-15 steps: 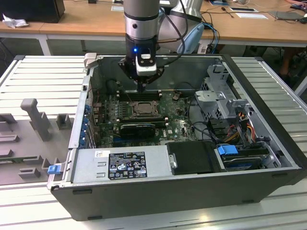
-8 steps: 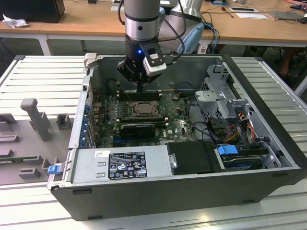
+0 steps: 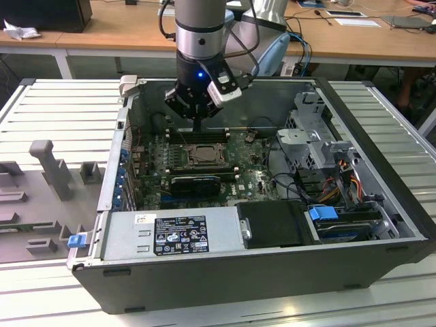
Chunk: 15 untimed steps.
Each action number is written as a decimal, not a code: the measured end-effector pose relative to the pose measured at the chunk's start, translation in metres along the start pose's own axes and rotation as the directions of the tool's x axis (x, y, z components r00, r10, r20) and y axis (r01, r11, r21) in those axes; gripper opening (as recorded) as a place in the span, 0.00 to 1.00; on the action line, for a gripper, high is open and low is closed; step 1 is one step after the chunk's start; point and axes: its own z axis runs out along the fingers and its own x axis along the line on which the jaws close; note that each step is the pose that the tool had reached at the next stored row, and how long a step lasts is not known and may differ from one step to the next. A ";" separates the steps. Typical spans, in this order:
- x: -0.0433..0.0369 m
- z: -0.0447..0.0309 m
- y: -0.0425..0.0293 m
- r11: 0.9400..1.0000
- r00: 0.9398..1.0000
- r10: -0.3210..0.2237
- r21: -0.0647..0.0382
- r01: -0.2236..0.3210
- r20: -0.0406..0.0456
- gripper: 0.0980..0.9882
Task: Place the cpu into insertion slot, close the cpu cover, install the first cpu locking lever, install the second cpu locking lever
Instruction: 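Install the first cpu locking lever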
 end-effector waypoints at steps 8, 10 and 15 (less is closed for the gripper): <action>0.0338 0.0020 0.0006 1.000 1.000 -0.004 -0.002 0.004 0.000 0.01; 0.0384 0.0021 0.0007 1.000 1.000 -0.004 -0.002 0.004 0.000 0.01; 0.0482 0.0032 0.0012 1.000 1.000 -0.005 -0.003 0.005 0.000 0.01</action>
